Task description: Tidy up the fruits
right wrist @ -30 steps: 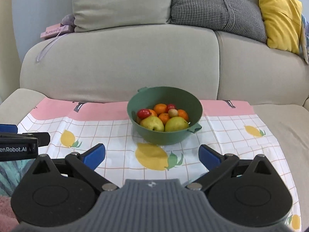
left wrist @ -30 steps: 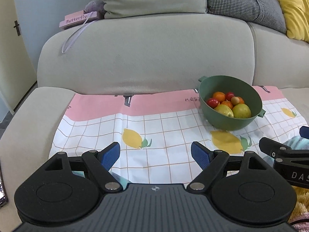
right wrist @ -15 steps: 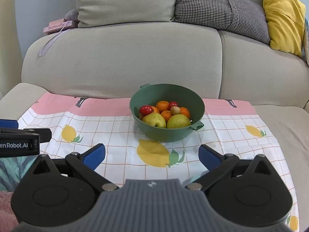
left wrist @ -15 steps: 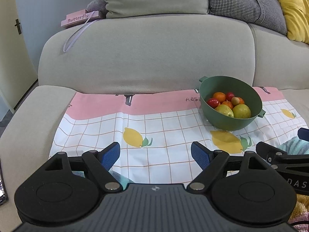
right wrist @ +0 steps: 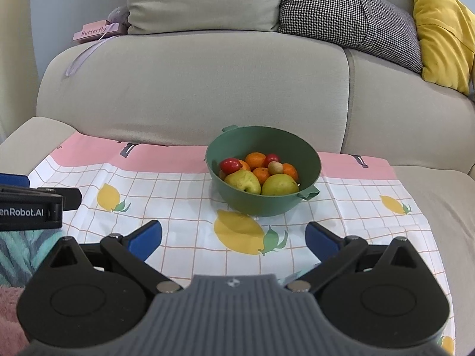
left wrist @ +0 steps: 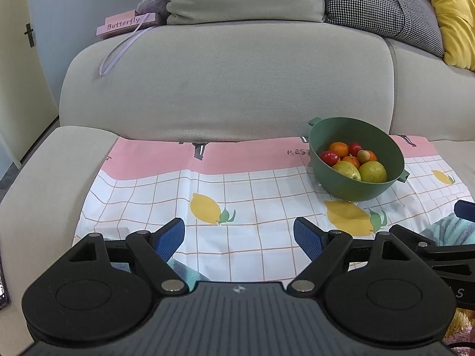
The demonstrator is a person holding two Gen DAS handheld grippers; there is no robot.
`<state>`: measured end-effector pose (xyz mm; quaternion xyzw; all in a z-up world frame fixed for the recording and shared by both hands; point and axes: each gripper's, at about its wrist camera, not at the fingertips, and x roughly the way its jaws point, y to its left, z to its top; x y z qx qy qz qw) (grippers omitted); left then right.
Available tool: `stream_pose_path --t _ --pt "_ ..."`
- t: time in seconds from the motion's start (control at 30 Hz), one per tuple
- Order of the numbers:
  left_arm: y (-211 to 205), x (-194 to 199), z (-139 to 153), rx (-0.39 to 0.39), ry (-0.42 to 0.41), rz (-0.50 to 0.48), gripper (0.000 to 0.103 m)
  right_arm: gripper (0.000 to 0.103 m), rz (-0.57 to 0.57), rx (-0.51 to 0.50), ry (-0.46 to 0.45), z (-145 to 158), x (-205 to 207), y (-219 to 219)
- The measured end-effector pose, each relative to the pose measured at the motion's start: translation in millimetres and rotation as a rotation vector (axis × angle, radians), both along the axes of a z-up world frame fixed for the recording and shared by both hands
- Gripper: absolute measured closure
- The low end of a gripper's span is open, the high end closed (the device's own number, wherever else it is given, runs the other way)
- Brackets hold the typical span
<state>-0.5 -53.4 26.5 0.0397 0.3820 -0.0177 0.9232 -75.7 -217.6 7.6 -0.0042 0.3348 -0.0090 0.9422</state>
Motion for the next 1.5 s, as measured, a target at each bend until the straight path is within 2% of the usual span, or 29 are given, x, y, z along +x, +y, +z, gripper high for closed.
stream_pose_path --t 1.5 --pt "0.5 -1.4 2.2 0.0 -0.004 0.0 0.006 0.004 0.014 0.001 0.018 -3.5 0.0 -1.0"
